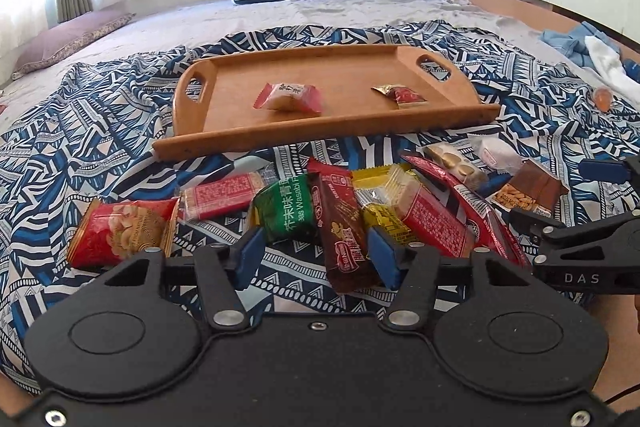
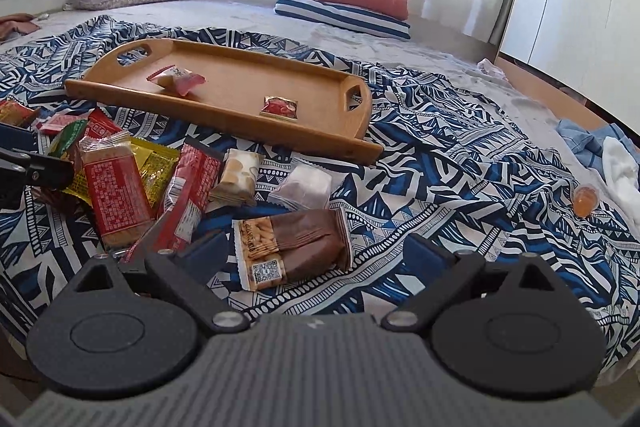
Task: Organize snacks
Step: 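Grasp the red chocolate wafer bar with left tool while right tool grasps the brown nut bar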
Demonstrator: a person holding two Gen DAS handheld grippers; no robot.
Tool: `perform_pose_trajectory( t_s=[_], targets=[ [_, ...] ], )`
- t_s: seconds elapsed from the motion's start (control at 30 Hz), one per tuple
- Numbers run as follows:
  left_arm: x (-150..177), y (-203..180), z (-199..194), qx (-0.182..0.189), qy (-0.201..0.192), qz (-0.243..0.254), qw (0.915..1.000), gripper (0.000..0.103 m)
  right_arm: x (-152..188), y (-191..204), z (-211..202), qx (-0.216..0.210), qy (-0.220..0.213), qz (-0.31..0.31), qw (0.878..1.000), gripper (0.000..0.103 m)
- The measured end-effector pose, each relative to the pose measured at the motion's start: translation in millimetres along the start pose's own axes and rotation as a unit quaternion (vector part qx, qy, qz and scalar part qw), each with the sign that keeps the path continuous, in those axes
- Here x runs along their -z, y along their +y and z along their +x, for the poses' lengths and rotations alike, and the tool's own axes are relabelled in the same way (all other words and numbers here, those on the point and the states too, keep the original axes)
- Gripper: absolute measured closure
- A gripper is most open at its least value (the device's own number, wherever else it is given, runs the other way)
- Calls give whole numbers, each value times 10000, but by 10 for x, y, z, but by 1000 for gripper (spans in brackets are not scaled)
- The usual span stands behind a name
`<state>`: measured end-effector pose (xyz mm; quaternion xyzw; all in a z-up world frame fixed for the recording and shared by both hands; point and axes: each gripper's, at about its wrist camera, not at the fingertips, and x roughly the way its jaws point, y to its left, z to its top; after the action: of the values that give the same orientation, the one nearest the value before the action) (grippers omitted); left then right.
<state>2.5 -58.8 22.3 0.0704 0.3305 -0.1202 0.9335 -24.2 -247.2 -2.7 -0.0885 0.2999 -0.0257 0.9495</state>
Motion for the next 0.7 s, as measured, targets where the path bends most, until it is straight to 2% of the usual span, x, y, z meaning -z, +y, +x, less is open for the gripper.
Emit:
perform_pose_trajectory(
  t_s=[0.23, 0.33, 0.37, 0.5, 0.7],
  targets=[
    [-13, -78, 45, 218, 40, 44, 9997, 67, 15, -10, 81, -124, 26, 120, 9998, 3],
    [-7, -104, 28, 205, 12, 51, 9998, 79, 19, -25, 114, -170, 45, 209, 9996, 3],
    [-6, -102, -2, 125, -54, 14, 9999, 87, 19, -33, 124, -182, 49, 248, 9995, 3],
    [16, -86, -140, -12, -296, 151, 9994, 89, 26, -67, 154, -159, 52, 349, 9992, 3],
    [64, -120, -79, -17, -147, 381, 9992, 88, 40, -112, 206, -178, 95, 506, 9985, 3]
  ],
)
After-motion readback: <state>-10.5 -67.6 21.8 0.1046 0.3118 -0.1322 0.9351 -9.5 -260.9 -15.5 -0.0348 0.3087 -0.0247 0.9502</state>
